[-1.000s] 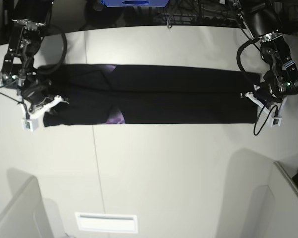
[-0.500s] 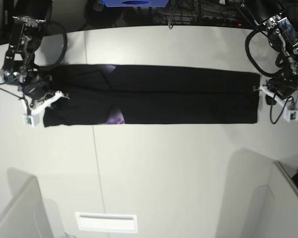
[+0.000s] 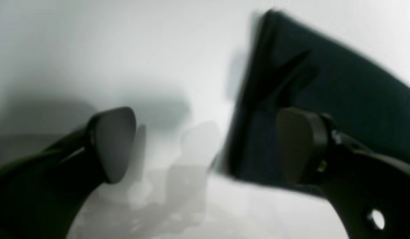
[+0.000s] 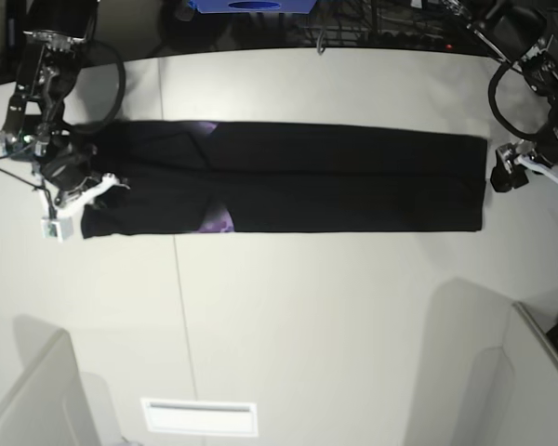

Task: Fold the T-shirt properly
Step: 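Grasp the strip's end with the left gripper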

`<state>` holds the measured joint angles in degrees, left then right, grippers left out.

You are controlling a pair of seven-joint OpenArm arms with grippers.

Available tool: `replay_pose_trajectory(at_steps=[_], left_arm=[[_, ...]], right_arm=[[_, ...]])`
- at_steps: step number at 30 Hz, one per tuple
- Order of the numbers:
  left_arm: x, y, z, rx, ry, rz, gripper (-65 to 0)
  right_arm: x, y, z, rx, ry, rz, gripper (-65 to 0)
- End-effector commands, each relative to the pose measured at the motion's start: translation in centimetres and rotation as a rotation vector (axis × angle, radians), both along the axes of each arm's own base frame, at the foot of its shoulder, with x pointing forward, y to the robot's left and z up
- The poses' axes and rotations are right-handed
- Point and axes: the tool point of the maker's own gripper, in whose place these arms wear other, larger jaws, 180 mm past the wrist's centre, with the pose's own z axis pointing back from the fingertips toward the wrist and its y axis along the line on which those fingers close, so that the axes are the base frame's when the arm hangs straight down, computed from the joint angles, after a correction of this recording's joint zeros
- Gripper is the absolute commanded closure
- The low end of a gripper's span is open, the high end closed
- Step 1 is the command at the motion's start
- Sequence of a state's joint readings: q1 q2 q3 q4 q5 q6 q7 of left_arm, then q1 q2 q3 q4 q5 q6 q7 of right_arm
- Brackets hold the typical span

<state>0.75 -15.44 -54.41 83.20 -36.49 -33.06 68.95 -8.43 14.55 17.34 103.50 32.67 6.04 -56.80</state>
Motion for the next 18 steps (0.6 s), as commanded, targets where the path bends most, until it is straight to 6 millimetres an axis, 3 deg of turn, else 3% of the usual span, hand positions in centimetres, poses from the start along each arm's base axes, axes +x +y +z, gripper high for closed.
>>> replay_pose_trajectory(at_steps=[1, 7, 10, 15, 18], left_arm=[[1.3, 0.4, 1.3, 0.021, -0.043, -0.016, -65.0], [4.4, -3.2, -0.5, -0.018, -0.069, -0.114, -65.0], [4.4, -4.5, -2.4, -0.059, -0.045, -0.130, -65.0], [3.5, -4.8, -4.8, -0.118, 0.002, -0.105, -64.2], [3.2, -5.2, -5.6, -0.141, 0.021, -0.100, -49.9]], right_arm=[[0.9, -0.2, 1.3, -0.009, -0.049, 0.004, 0.0], [0.8, 0.0, 1.1, -0.002, -0.046, 0.003, 0.0], [0.7, 0.0, 1.1, -0.002, -0.044, 0.003, 0.0], [0.7, 0.0, 1.1, -0.002, -0.044, 0.003, 0.0], [0.7, 0.0, 1.1, -0.002, -0.044, 0.003, 0.0]])
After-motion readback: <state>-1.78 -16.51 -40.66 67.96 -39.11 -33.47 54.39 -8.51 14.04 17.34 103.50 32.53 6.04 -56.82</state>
